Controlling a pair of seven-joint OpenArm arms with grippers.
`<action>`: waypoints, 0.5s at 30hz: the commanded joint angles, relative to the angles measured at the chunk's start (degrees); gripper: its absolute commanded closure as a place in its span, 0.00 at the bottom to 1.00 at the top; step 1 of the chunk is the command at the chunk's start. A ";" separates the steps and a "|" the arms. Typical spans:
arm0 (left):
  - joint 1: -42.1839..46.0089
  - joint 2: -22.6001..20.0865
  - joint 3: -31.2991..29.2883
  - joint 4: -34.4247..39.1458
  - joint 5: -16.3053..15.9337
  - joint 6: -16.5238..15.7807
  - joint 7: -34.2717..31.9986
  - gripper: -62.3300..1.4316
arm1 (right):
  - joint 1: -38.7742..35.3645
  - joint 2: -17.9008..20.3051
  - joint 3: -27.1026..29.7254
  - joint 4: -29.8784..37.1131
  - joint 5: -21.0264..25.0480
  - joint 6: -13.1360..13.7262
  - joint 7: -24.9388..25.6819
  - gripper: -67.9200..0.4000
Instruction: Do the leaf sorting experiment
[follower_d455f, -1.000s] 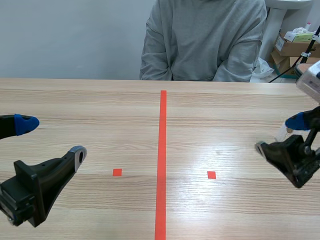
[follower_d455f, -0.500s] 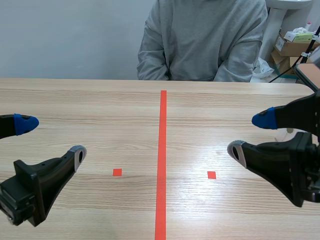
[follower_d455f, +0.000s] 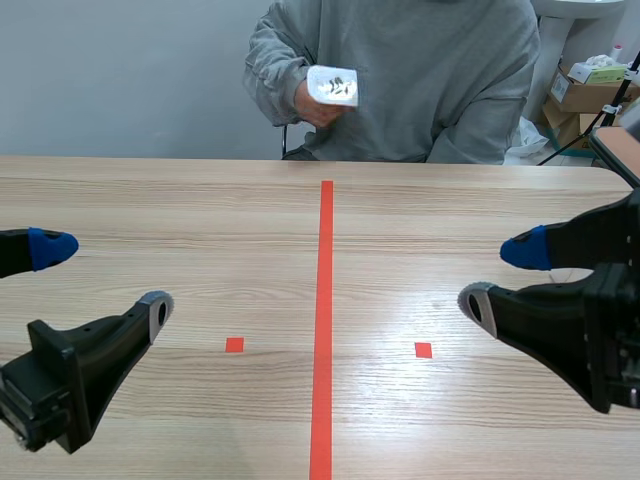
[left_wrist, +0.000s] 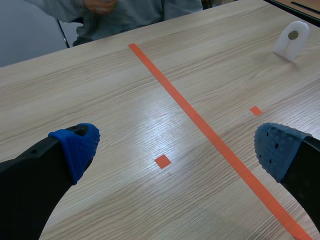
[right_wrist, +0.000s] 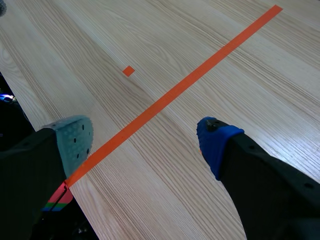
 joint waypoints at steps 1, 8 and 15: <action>0.26 0.28 -0.15 0.66 -0.55 -0.11 -0.98 0.00 | 0.37 -0.42 0.42 -0.09 0.57 0.46 -0.13 0.37; 0.26 0.28 -0.15 0.66 -0.55 -0.11 -0.94 0.00 | 0.37 -0.66 0.42 -0.09 0.39 0.46 -0.42 0.25; 0.26 0.28 -0.15 0.66 -0.55 -0.11 -0.94 0.00 | 0.37 -0.63 0.42 -0.09 0.20 0.46 -0.59 0.23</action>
